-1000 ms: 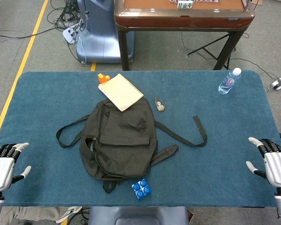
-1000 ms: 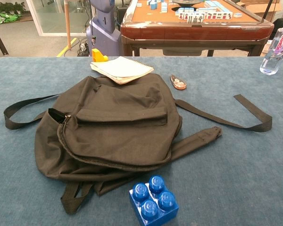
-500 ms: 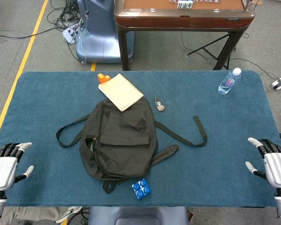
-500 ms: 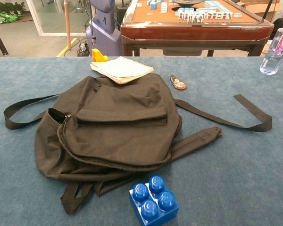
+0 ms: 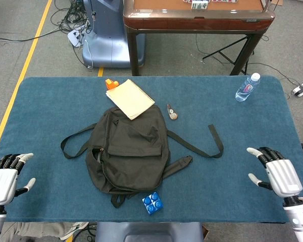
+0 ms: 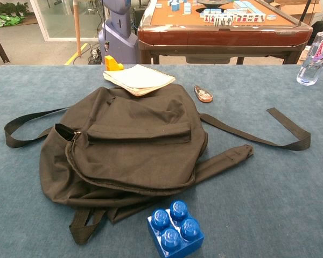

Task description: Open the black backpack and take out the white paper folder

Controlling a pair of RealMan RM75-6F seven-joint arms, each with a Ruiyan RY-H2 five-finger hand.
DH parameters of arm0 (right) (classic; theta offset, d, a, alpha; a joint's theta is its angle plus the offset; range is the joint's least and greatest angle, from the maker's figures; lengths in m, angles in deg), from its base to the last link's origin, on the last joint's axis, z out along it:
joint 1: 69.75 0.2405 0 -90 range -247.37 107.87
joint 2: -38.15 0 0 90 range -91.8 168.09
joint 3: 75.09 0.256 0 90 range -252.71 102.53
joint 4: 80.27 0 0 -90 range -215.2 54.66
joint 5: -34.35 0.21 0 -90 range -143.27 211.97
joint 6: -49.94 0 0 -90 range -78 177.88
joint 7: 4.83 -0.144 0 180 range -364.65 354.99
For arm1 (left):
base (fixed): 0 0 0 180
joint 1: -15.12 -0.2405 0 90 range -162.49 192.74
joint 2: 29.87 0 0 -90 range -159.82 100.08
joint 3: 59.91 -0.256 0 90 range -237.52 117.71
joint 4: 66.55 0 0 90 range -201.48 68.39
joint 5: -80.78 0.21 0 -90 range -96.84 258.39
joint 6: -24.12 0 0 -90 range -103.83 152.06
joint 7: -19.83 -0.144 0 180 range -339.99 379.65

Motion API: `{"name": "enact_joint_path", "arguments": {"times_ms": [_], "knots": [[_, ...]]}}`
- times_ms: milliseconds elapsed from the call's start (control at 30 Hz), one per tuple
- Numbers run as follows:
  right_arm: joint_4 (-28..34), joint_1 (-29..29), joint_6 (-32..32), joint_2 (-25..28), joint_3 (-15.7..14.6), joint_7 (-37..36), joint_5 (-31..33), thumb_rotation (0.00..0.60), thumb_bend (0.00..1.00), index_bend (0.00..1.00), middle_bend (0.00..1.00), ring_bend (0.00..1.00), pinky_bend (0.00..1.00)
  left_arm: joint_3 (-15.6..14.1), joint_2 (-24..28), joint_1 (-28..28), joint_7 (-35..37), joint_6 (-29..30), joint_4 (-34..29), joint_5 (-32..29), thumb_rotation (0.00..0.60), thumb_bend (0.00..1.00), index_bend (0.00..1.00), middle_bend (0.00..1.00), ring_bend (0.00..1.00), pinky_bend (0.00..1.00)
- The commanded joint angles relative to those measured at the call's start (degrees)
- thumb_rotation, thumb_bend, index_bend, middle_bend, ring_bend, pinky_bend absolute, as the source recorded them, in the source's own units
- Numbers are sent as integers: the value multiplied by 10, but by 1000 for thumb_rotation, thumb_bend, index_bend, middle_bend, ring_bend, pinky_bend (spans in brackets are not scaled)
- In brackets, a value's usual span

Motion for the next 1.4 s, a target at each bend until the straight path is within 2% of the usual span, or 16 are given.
{"name": "enact_joint_path", "arguments": {"times_ms": [33,300,633,800,1400], "knots": [[18,33,-33,6,0,-24,-23,600,184,226,315,204,275,1,-2,2,0,-2,1,0,600,260,267,256,194,131],[42,132,-130,-10,11,-70,-67,600,177,226,315,204,275,-3,-6,3,4,-1,4,8,600,260,267,256,194,131],[22,259,-252,-71,26,-82,-86,600,152,226,315,204,275,-9,-5,-1,-1,5,1,16,600,261,268,256,194,131],[-2,299,-272,-107,21,-84,-104,600,108,226,315,204,275,-10,-4,-3,-5,6,-1,13,600,260,268,256,194,131],[-79,389,-323,-214,-10,-77,-109,600,100,226,310,204,275,-12,-6,-5,-17,3,-6,10,600,260,268,256,194,131]]}}
